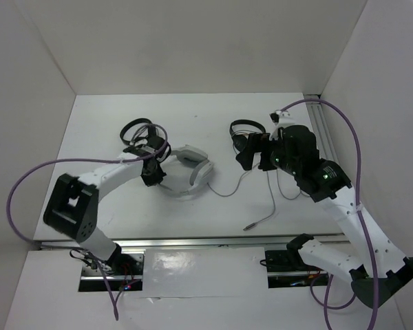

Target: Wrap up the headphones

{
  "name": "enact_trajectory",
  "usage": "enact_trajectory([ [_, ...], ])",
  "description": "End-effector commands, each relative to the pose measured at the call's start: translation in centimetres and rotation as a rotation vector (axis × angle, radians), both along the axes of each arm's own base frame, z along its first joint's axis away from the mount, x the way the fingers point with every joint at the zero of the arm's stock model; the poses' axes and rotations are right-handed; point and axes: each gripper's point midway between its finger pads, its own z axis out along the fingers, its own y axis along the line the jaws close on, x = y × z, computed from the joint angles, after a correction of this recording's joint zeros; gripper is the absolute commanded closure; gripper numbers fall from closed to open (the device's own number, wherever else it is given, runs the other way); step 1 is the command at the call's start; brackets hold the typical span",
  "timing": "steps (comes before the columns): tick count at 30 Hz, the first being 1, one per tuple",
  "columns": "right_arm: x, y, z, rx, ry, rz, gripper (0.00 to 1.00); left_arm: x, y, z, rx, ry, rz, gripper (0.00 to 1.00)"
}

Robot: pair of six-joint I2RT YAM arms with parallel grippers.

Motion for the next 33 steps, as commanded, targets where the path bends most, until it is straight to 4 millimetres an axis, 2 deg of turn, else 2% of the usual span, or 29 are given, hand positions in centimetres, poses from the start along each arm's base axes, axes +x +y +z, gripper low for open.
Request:
enact_trajectory([
  [1, -1.5, 2.8, 4.0, 0.107, -0.187, 0.214, 0.0, -1.1, 3.0, 9.6, 0.029, -0.172, 0.011, 1.0],
  [2, -3.0, 4.2, 3.1, 0.138, -0.178, 0.338, 0.0, -1.1, 3.6, 11.8, 0.024, -0.222, 0.0, 1.0],
  [3, -3.9, 5.0, 3.3, 0.151, -0.213, 0.414, 0.0, -1.5, 4.4, 14.7, 0.035, -0.295, -0.049, 1.0],
  [4, -4.7, 5.5, 4.4, 0.187, -0.268, 0.464, 0.0, -2.1, 4.9, 16.7, 0.027, -0.306, -0.064, 1.0],
  [5, -5.3, 5.9, 3.7, 0.201, -0.262, 0.505, 0.0, -2.6, 5.4, 17.8, 0.027, -0.307, -0.07, 1.0],
  [6, -6.0, 6.5, 3.6, 0.223, -0.264, 0.561, 0.0, -2.8, 6.5, 18.4, 0.041, -0.293, -0.065, 1.0],
  [7, -6.3, 6.7, 4.5, 0.25, -0.313, 0.582, 0.0, -3.0, 6.5, 20.2, 0.016, -0.322, -0.081, 1.0],
  [8, -6.7, 7.0, 4.0, 0.264, -0.314, 0.598, 0.0, -3.7, 7.1, 20.8, 0.017, -0.31, -0.083, 1.0],
  [10, -6.0, 7.0, 3.9, 0.288, -0.332, 0.561, 0.0, -4.1, 7.3, 22.5, 0.008, -0.336, -0.119, 1.0],
  [11, -5.4, 7.1, 4.6, 0.299, -0.389, 0.55, 0.0, -4.3, 6.7, 24.6, -0.033, -0.388, -0.148, 1.0],
  [13, -4.7, 7.7, 2.8, 0.289, -0.397, 0.564, 0.0, -4.8, 6.4, 26.0, -0.052, -0.403, -0.181, 1.0],
  [14, -4.4, 8.0, 2.3, 0.277, -0.409, 0.586, 0.0, -5.0, 6.2, 27.4, -0.071, -0.43, -0.18, 1.0],
  [17, -2.8, 9.4, -0.1, 0.267, -0.388, 0.618, 0.0, -5.6, 5.9, 28.5, -0.109, -0.439, -0.185, 1.0],
  [18, -2.5, 9.9, 0.2, 0.279, -0.412, 0.643, 0.0, -5.7, 5.4, 28.5, -0.131, -0.436, -0.201, 1.0],
  [19, -3.0, 10.8, -0.2, 0.292, -0.397, 0.702, 0.0, -5.8, 5.2, 28.8, -0.142, -0.444, -0.208, 1.0],
  [20, -2.5, 11.6, -1.8, 0.286, -0.354, 0.712, 0.0, -6.0, 5.0, 29.4, -0.153, -0.463, -0.215, 1.0],
  [21, -2.3, 12.1, -2.3, 0.28, -0.349, 0.723, 0.0, -6.1, 4.8, 29.5, -0.164, -0.461, -0.224, 1.0],
  [22, -1.0, 12.1, -2.3, 0.256, -0.372, 0.682, 0.0, -6.3, 4.8, 29.7, -0.164, -0.463, -0.224, 1.0],
  [23, -0.5, 12.6, -3.4, 0.238, -0.357, 0.677, 0.0, -6.2, 4.8, 30.2, -0.172, -0.476, -0.216, 1.0],
  [26, 1.2, 13.1, -4.2, 0.214, -0.374, 0.647, 0.0, -6.8, 4.4, 30.3, -0.206, -0.472, -0.222, 1.0],
  [28, 2.0, 13.5, -4.0, 0.205, -0.38, 0.651, 0.0, -7.1, 4.1, 30.6, -0.223, -0.479, -0.235, 1.0],
  [30, 2.6, 14.1, -5.3, 0.199, -0.346, 0.66, 0.03, -7.3, 3.8, 30.6, -0.243, -0.476, -0.239, 1.0],
  [31, 3.0, 14.3, -5.0, 0.196, -0.361, 0.663, 0.03, -7.5, 3.9, 31.3, -0.245, -0.497, -0.24, 1.0],
  [33, 3.2, 14.4, -5.8, 0.191, -0.342, 0.663, 0.03, -7.6, 3.7, 31.7, -0.254, -0.509, -0.247, 1.0],
])
